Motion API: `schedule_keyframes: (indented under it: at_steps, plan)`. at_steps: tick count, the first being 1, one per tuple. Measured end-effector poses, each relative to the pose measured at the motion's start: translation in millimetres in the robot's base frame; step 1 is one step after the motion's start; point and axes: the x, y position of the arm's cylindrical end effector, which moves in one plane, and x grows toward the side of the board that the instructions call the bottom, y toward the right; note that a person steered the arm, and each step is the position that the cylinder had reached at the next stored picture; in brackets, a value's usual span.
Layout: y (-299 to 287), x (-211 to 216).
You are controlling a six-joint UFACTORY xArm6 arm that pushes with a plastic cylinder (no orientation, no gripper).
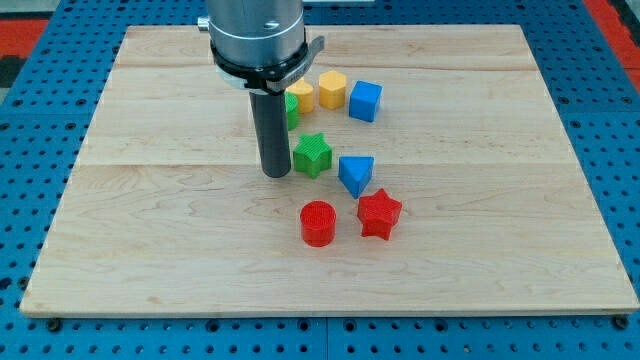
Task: Separate the green star and blue triangle
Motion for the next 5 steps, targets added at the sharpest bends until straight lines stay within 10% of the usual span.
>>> schedule_keyframes:
  at_steps: [5]
  plan:
    - [0.0,-41.4]
